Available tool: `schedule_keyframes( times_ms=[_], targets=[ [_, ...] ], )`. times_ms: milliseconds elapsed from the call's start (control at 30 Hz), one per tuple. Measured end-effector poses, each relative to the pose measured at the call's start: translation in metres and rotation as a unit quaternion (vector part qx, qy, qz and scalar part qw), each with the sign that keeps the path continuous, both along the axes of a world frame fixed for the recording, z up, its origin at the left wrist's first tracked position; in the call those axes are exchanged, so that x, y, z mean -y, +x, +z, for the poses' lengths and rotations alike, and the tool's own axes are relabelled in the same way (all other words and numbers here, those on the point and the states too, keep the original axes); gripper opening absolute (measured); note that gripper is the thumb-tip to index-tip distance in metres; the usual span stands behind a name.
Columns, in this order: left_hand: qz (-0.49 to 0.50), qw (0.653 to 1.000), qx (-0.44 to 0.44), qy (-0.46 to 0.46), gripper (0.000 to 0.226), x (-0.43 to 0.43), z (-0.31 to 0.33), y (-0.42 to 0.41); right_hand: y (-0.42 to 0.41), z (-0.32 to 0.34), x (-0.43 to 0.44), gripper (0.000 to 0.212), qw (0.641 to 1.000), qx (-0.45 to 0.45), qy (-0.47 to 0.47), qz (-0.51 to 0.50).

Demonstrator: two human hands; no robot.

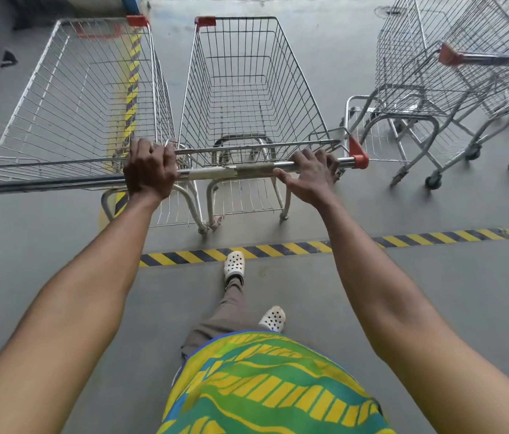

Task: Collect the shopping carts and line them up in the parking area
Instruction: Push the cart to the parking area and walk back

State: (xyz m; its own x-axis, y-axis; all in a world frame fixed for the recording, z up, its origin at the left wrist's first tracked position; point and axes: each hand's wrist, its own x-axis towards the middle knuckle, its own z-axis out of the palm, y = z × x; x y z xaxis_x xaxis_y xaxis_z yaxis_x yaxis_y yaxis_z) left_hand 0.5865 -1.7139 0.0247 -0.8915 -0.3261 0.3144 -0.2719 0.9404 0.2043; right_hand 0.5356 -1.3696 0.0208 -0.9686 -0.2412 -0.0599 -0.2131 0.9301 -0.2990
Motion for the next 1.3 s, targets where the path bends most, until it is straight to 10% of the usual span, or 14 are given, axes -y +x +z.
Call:
schedule_keyframes(
  times_ms=[967,1167,1300],
  targets=[
    [-0.016,0.999,-0.039,-0.029,0.034,-0.003,-0.023,0.018,-0.002,-0.001,-0.009,0.051,0.999,0.017,-0.02,0.024],
    [-0.012,0.999,-0.024,-0.021,0.035,-0.005,-0.021,0.018,-0.008,-0.006,-0.029,0.071,0.952,0.022,-0.08,-0.295],
    [-0.012,1.0,-0.012,-0.027,0.035,-0.005,-0.022,0.018,-0.01,-0.001,-0.042,0.07,0.935,0.054,-0.142,-0.32]
  ],
)
